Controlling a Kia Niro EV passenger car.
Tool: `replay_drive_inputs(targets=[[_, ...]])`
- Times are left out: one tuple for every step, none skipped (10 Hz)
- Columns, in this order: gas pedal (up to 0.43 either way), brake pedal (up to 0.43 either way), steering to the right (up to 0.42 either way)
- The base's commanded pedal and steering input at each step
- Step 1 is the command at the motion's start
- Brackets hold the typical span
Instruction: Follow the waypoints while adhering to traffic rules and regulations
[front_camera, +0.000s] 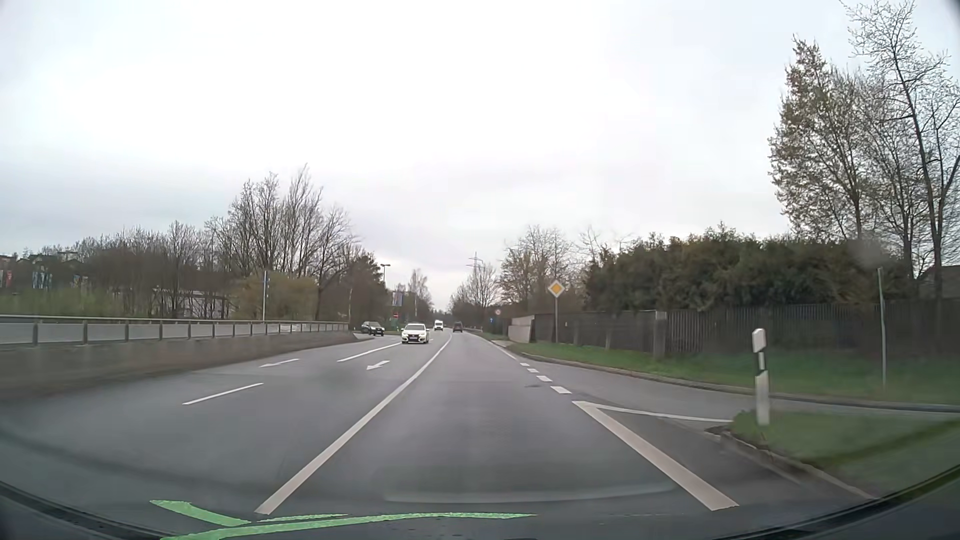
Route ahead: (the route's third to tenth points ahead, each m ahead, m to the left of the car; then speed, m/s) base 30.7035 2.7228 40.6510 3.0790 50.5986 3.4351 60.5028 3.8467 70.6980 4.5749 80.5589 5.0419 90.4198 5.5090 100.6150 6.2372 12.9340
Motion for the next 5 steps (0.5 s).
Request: replay_drive_inputs(targets=[[0.22,0.0,0.0],[0.22,0.0,0.0],[0.22,0.0,-0.001],[0.22,0.0,-0.001],[0.22,0.0,-0.001]])
